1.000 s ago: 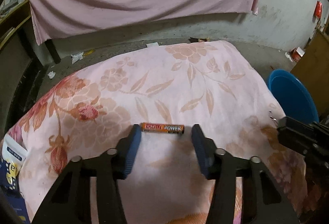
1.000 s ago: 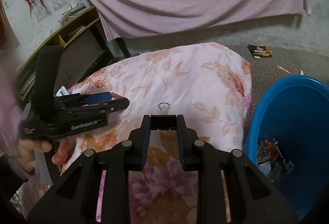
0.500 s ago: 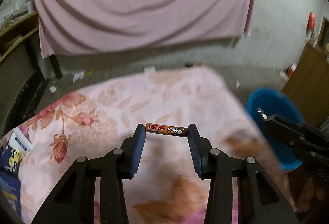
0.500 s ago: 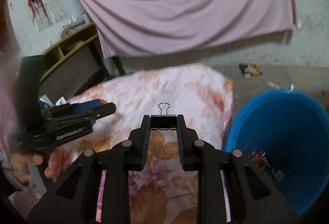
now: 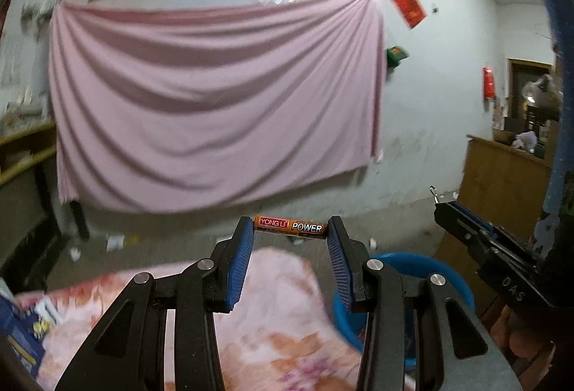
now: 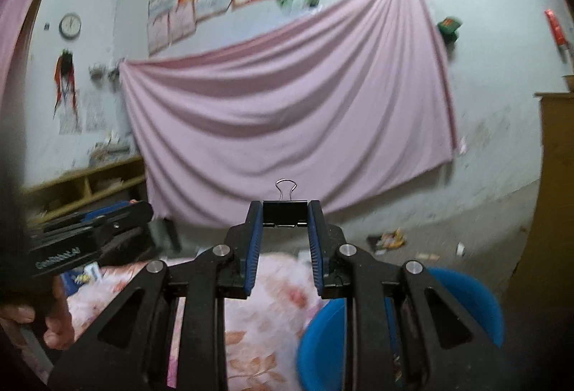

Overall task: Collect trash
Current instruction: 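Carry the battery and binder clip over the blue bucket with both tools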

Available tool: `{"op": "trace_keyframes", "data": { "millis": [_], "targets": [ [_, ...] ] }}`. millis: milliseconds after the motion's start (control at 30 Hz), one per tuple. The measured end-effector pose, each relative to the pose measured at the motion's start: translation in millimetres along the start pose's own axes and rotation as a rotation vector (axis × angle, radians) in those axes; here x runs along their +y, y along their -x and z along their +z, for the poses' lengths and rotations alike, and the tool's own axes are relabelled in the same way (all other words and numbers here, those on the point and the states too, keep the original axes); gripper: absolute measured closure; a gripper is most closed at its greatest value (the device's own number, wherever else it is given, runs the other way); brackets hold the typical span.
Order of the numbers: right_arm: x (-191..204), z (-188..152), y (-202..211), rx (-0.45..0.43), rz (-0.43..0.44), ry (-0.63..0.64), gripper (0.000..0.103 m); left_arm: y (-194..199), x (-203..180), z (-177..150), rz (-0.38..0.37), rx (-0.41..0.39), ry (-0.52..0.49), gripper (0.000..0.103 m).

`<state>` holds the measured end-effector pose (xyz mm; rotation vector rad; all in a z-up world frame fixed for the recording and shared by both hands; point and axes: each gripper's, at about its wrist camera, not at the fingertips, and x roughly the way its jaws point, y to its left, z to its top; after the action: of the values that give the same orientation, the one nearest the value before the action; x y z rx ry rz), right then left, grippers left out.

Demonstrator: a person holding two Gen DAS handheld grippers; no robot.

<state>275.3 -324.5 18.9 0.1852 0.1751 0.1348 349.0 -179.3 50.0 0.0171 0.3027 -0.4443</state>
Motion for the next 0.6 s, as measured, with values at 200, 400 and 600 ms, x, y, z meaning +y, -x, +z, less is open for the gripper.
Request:
{"op": "trace_keyframes", "data": {
  "millis": [200, 400, 600],
  "targets": [
    [-20.8, 6.0, 28.2, -0.104, -0.071, -0.027, 0.052, 9.3, -45.9, 9.4, -0.056, -0.071, -0.107, 0.066],
    [-49.5, 3.1, 42.3, -0.100, -0.118, -0.064, 0.052, -1.1, -85.6, 5.9, -0.103, -0.071, -0.160, 0.066],
    [-78.1, -7.0, 44.5, -0.024, -0.165, -0.110, 0.052, -16.2, -116.3, -2.3, -0.131, -0.034, -0.186, 0.066]
  ]
}}
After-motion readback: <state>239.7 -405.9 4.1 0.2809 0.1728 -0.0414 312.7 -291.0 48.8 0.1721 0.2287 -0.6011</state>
